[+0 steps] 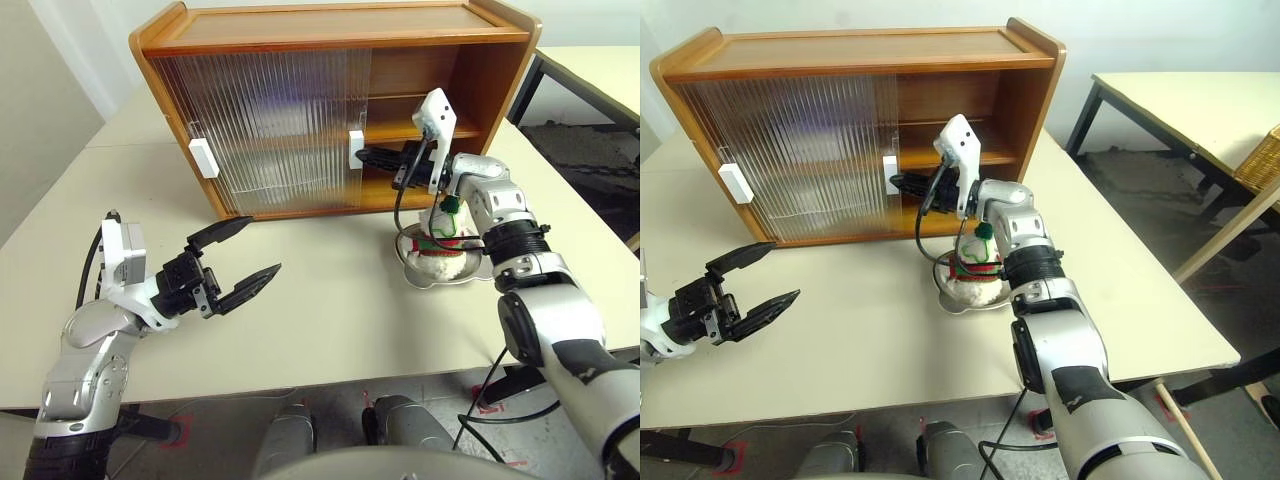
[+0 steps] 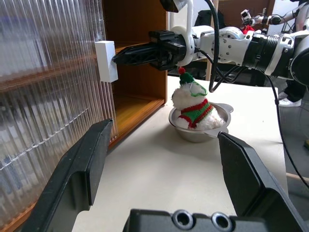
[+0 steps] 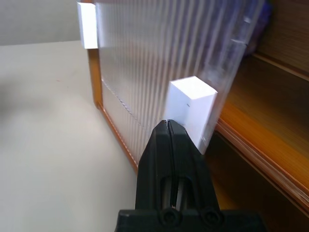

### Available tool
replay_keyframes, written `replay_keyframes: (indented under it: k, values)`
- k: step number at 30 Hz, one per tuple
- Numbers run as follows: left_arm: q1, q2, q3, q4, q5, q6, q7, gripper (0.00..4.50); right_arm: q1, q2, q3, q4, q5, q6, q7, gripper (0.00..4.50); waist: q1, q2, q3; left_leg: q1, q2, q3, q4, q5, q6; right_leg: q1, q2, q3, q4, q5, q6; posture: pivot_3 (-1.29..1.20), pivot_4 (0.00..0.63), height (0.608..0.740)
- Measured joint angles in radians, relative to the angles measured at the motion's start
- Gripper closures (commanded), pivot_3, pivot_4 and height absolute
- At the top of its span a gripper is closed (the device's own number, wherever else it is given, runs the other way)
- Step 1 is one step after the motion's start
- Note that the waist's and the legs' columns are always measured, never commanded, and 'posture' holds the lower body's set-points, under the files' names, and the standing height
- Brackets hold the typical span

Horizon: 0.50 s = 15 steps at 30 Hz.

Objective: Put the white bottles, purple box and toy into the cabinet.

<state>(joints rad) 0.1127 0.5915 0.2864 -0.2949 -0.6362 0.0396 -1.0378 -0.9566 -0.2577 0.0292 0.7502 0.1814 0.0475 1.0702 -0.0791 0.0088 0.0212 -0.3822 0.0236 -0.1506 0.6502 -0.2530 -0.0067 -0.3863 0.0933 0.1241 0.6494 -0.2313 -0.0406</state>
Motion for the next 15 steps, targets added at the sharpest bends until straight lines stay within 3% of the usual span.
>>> replay_keyframes:
  k: [8, 13, 15]
  values:
    - [0.005, -0.001, 0.000, 0.000, 0.000, -0.009, 0.001, 0.00, -0.001, 0.010, -0.002, -0.048, 0.023, 0.038, 0.033, 4.47, 0.002, 0.000, 0.000, 0.000, 0.000, 0.000, 0.000, 0.000, 0.000, 0.000, 0.000, 0.000, 0.000, 0.000, -0.001, -0.09, 0.022, 0.740]
    - [0.011, -0.003, 0.002, 0.000, -0.001, -0.013, 0.004, 0.00, 0.018, -0.145, -0.031, -0.119, 0.085, 0.120, 0.143, 4.47, 0.018, 0.000, 0.000, 0.000, -0.002, 0.001, 0.001, 0.000, -0.001, 0.001, -0.001, 0.000, 0.000, -0.002, 0.000, -0.10, 0.025, 0.740]
    - [0.016, -0.003, 0.003, 0.000, -0.001, -0.014, 0.005, 0.00, 0.041, -0.231, -0.040, -0.168, 0.095, 0.154, 0.191, 4.09, 0.019, 0.000, 0.000, 0.000, -0.001, 0.002, 0.002, 0.000, -0.003, 0.002, -0.001, 0.000, 0.000, -0.003, 0.001, -0.10, 0.026, 0.740]
